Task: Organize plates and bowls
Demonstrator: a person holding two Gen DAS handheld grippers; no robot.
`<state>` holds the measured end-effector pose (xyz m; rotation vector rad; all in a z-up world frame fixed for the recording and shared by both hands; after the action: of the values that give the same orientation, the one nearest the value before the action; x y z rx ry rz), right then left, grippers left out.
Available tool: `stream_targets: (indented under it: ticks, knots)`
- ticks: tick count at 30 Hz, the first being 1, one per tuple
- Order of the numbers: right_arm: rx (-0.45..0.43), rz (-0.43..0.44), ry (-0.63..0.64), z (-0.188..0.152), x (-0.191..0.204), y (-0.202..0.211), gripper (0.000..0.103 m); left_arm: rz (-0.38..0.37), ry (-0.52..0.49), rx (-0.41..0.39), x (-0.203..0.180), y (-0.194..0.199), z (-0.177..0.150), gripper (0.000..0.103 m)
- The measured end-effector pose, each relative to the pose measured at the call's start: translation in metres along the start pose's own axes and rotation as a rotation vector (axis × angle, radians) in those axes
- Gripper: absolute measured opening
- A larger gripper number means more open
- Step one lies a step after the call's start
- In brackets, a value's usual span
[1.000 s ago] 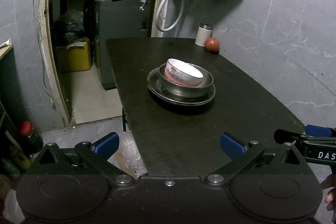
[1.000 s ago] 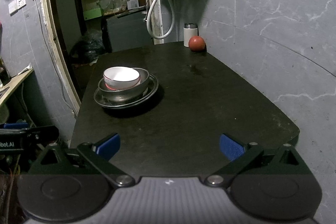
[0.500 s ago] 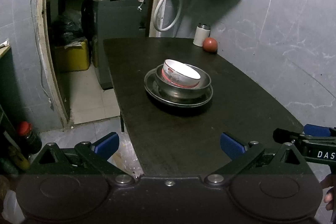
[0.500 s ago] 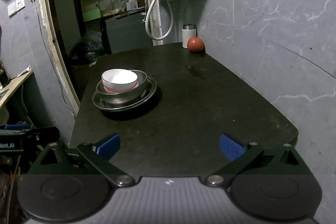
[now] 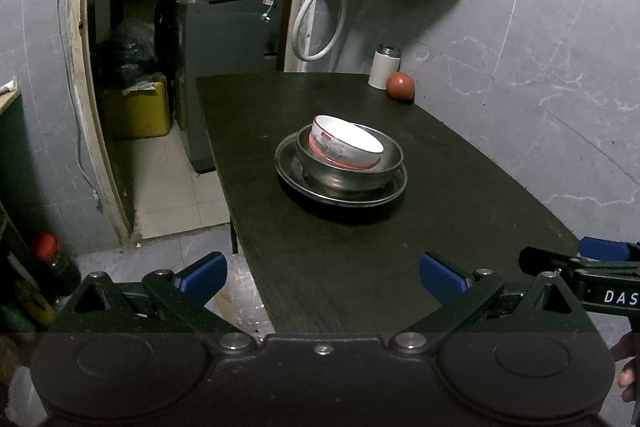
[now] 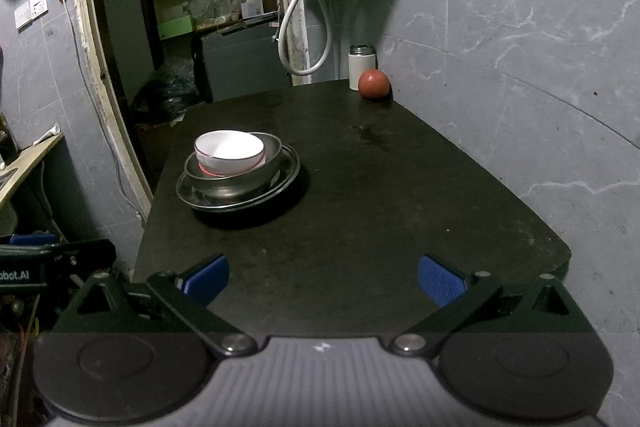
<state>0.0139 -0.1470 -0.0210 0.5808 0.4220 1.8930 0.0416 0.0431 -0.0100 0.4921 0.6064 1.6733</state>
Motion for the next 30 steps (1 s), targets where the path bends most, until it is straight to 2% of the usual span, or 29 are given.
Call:
stream_targets:
  ticks: [3,12,30]
  knots:
    - [0.000,0.000,0.000,-0.0004,0.0000,0.0004,0.103,0.040,-0.018,0.005,-0.0005,-0.0006,0.0011,0.102]
    - [-0.007,-0.007,0.000,0.0003,0.0013,-0.0005,0.103,0.002,-0.018,-0.013,-0.0019,0.0021,0.0033,0.102]
    - [0.005,-0.002,0.002,0.0006,-0.0012,-0.0069,0.103,0.004,-0.026,-0.008,-0.0021,-0.0019,0.0047,0.102]
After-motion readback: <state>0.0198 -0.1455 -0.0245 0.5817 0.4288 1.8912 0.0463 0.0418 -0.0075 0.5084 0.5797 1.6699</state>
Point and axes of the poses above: each gripper's, at about its wrist camera, not at the fingertips, and y roughly against the way its jaws point, x to its left, z to its top, the point moved 5 cm from there along -y, roughly the way its jaws point, and after that the axes turned 8 degrees about z, right-handed, at the moved point
